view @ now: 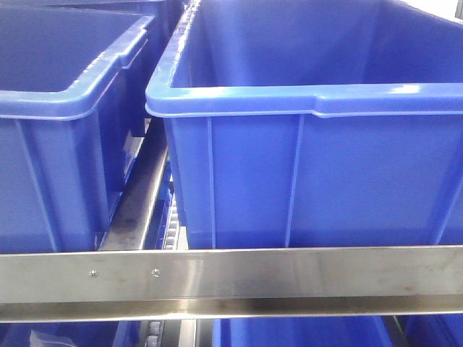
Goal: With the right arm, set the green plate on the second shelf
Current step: 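Withdraw the right gripper from the bin and hold still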
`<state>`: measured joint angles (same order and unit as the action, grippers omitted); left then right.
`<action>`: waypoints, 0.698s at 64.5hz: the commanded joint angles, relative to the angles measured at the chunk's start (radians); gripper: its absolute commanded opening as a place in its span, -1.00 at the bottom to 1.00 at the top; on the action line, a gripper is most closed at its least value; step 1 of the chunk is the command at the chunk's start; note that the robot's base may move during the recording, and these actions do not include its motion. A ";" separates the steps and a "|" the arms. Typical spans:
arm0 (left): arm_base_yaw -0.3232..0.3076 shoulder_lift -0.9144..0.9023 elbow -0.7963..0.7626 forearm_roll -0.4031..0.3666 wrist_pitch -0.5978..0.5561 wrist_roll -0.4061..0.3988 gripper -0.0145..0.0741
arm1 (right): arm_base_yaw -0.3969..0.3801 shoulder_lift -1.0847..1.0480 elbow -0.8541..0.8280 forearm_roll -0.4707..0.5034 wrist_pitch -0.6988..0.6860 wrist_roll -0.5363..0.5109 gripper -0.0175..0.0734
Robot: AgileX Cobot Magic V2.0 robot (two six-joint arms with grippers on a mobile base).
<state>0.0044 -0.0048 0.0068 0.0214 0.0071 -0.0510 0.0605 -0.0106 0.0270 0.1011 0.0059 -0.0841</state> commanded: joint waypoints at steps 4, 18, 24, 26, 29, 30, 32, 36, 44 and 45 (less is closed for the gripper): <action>-0.001 -0.004 0.042 -0.005 -0.081 -0.006 -0.38 | 0.001 -0.017 -0.016 -0.029 -0.078 0.029 -0.51; -0.001 -0.004 0.042 -0.005 -0.081 -0.006 -0.38 | 0.002 -0.017 -0.016 -0.042 -0.153 0.030 -0.51; -0.001 -0.004 0.042 -0.005 -0.081 -0.006 -0.38 | 0.002 -0.017 -0.016 -0.042 -0.155 0.032 -0.51; -0.001 -0.004 0.042 -0.005 -0.081 -0.006 -0.38 | 0.002 -0.017 -0.016 -0.042 -0.155 0.032 -0.51; -0.001 -0.004 0.042 -0.005 -0.081 -0.006 -0.38 | 0.002 -0.017 -0.016 -0.042 -0.155 0.033 -0.51; -0.001 -0.004 0.042 -0.005 -0.081 -0.006 -0.38 | 0.002 -0.017 -0.016 -0.042 -0.155 0.033 -0.51; -0.001 -0.004 0.042 -0.005 -0.081 -0.006 -0.38 | 0.002 -0.017 -0.016 -0.042 -0.155 0.039 -0.51; -0.001 -0.004 0.042 -0.005 -0.081 -0.006 -0.38 | 0.002 -0.017 -0.016 -0.043 -0.155 0.047 -0.51; -0.001 -0.004 0.042 -0.005 -0.081 -0.006 -0.38 | 0.002 -0.017 -0.016 -0.043 -0.155 0.050 -0.51; -0.001 -0.004 0.042 -0.005 -0.081 -0.006 -0.38 | 0.002 -0.017 -0.016 -0.043 -0.155 0.050 -0.51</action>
<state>0.0044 -0.0048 0.0068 0.0214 0.0071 -0.0510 0.0605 -0.0106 0.0270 0.0682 -0.0540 -0.0381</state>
